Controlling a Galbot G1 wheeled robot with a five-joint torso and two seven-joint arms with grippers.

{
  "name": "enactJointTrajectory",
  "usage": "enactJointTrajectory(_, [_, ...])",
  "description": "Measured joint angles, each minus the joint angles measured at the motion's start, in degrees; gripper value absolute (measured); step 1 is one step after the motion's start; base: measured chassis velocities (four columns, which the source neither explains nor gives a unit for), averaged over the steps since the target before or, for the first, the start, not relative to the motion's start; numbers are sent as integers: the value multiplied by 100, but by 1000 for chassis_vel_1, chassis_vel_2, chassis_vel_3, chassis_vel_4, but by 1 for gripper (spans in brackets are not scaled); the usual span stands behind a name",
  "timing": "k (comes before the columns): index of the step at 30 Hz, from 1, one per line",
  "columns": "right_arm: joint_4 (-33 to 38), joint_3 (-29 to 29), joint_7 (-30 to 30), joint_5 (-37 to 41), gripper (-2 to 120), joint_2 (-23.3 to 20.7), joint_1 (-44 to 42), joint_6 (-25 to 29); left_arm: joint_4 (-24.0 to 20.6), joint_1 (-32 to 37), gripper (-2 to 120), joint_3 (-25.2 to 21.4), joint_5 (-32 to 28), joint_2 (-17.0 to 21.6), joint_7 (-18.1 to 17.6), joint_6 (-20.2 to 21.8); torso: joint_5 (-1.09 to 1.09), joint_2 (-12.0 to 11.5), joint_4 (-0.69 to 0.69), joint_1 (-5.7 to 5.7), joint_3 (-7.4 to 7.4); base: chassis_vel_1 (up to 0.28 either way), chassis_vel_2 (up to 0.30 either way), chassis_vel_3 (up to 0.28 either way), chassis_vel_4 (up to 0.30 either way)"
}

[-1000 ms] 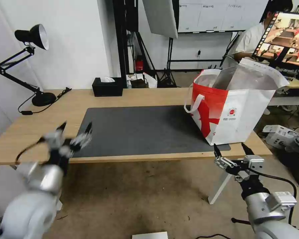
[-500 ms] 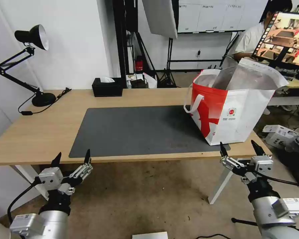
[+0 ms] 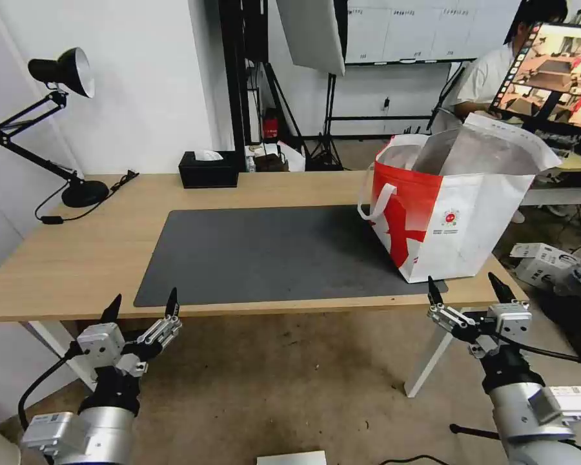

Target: Pick up the trash from the table and place it into the takeout bag.

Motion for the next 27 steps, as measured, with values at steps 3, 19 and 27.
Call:
enactJointTrajectory(3, [0, -1, 0, 2, 100, -1, 0, 0, 3, -5, 100, 2, -4, 2, -1, 1, 0, 0, 0, 0, 0, 0, 0, 0, 0])
enactJointTrajectory(19, [-3, -3, 3, 6, 100, -3, 2, -1, 13, -18, 100, 7, -17, 10, -6, 7, 0, 0, 0, 0, 0, 0, 0, 0, 0])
enactJointTrajectory(27, [-6, -4, 4, 9, 100, -3, 3, -3, 17, -20, 100, 8, -20, 13, -9, 11, 0, 0, 0, 0, 0, 0, 0, 0, 0])
